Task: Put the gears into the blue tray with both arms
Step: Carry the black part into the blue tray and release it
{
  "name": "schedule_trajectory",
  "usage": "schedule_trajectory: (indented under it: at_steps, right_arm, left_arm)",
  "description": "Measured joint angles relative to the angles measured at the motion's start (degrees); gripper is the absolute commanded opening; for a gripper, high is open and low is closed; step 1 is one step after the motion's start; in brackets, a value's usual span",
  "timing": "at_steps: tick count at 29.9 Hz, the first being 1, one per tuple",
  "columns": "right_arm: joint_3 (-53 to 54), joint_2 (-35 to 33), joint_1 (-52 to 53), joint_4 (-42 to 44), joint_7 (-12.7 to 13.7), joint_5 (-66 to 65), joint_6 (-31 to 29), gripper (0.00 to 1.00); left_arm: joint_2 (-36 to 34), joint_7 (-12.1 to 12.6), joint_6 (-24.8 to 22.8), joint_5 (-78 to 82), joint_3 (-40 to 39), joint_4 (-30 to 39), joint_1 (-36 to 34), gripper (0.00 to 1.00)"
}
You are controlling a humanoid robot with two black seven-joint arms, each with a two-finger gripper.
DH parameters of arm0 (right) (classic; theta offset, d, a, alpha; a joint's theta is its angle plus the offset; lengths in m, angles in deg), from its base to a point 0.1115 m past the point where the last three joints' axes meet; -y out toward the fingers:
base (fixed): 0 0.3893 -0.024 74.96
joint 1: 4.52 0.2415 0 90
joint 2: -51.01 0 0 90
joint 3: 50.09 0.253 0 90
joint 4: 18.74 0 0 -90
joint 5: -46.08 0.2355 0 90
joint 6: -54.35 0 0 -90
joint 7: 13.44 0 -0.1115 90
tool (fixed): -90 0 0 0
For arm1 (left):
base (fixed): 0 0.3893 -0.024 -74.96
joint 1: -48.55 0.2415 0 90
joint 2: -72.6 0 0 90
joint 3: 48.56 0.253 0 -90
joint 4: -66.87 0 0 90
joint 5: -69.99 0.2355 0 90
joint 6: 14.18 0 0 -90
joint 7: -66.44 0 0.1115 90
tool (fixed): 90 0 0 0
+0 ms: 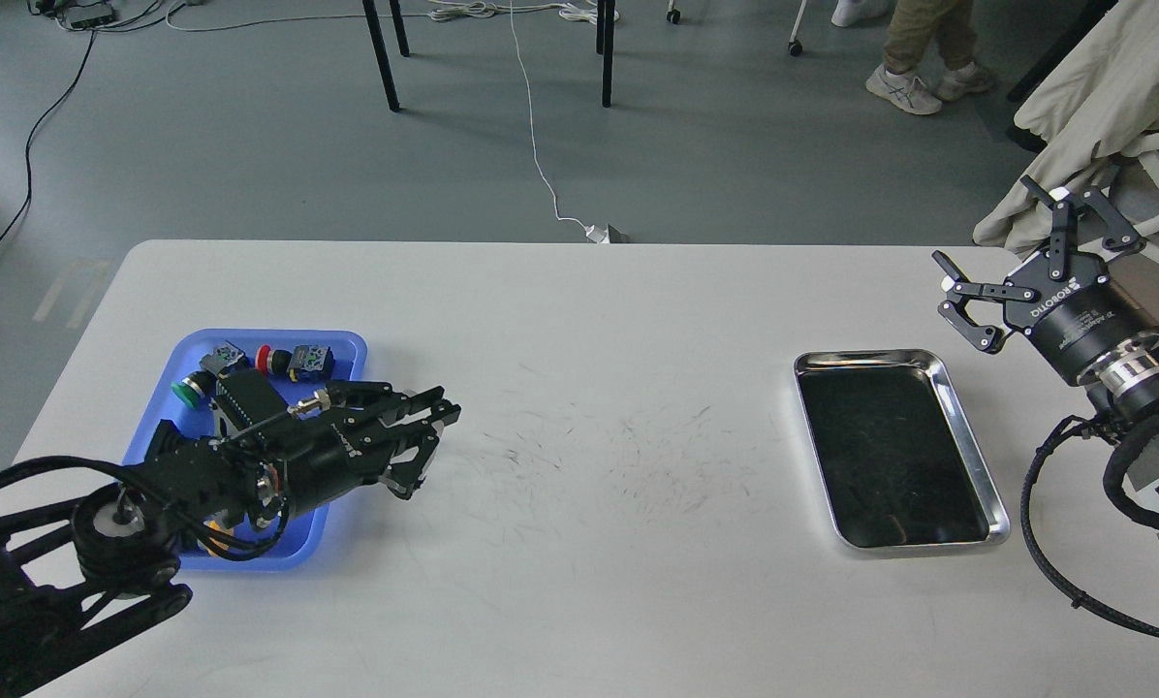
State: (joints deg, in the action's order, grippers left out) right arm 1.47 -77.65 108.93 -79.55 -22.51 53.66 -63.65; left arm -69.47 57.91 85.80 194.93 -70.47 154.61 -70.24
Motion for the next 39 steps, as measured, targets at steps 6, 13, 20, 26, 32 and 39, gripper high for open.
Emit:
schedule_trajectory:
  at_steps: [6, 13, 20, 26, 32, 39]
  right_arm:
    - [0.01, 0.00, 0.12, 0.00, 0.02, 0.03, 0.00, 0.97]
    - [-0.15, 0.03, -0.05, -0.05, 0.02, 0.00, 0.00, 0.97]
    - [-0.16, 0.10, 0.09, -0.09, 0.02, -0.02, 0.00, 0.97]
    - [-0.16, 0.10, 0.12, -0.02, 0.02, -0.02, 0.00, 0.97]
    - [-0.16, 0.09, 0.12, 0.01, 0.02, -0.02, 0.00, 0.97]
    - [-0.10, 0.07, 0.19, 0.04, 0.02, -0.02, 0.00, 0.97]
  left_arm:
    - [-9.30, -3.39, 5.55, -9.31, 0.87, -1.88, 0.98, 0.08]
    - [-5.43, -4.59, 12.24, -11.72, 1.65, -10.98, 6.59, 0.08]
    - [-0.34, -5.54, 13.30, -11.57, 1.48, -17.63, 9.82, 0.08]
    - [1.32, -6.55, 14.04, -11.88, 1.64, -21.84, 11.16, 0.11]
    - [2.72, -7.08, 15.06, -12.17, 1.73, -23.95, 11.62, 0.51]
    - [2.84, -6.81, 15.33, -14.42, 1.35, -24.04, 11.42, 0.94]
